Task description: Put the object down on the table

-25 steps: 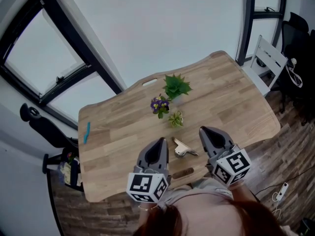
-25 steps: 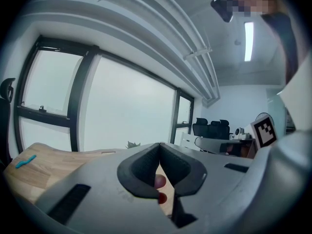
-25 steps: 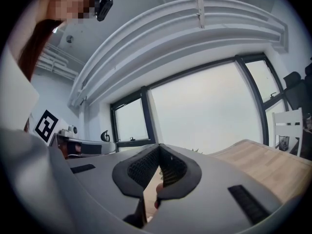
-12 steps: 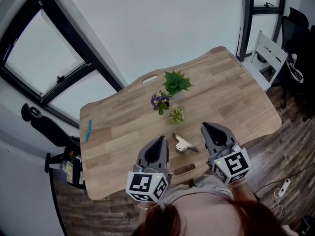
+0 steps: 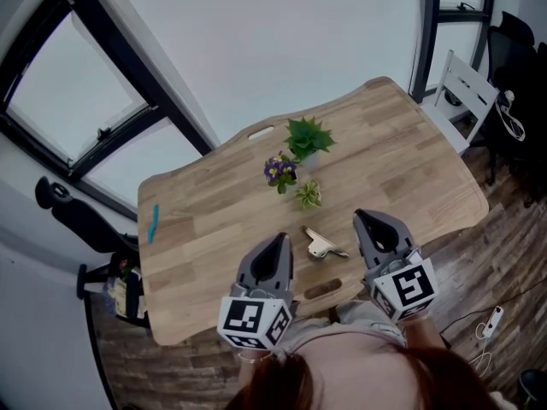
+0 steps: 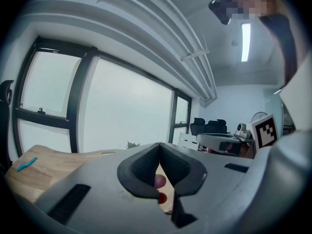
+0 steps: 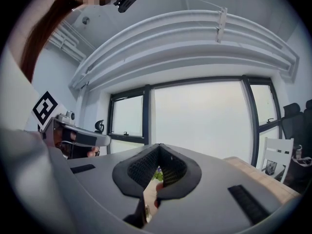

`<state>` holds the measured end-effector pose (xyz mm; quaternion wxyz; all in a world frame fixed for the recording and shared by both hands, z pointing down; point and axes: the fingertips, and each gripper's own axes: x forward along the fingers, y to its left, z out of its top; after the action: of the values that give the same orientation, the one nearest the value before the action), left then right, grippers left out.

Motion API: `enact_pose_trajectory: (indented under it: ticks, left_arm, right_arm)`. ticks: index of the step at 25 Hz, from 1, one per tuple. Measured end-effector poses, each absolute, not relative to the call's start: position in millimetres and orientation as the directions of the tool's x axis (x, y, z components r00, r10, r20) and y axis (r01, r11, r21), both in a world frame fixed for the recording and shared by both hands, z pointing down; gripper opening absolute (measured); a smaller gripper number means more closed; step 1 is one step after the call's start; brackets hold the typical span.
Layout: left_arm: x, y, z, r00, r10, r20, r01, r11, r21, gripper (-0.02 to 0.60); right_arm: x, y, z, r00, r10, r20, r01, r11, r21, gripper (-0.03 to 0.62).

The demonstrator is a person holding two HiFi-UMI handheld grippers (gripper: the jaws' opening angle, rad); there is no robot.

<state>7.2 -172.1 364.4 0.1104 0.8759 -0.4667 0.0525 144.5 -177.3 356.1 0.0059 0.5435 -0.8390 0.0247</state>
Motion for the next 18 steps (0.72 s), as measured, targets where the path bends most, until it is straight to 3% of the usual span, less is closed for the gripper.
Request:
enact_pose_trajectory:
  ticks: [18]
  left_arm:
    - [-1.4, -167.4, 366.0, 0.575, -0.794, 0.200, -0.818, -0.555, 0.148, 0.003]
  right_arm:
    - [140.6, -169.5, 347.3, -0.395, -0.918, 0.021, -0.918, 0.394, -0.039, 0.000]
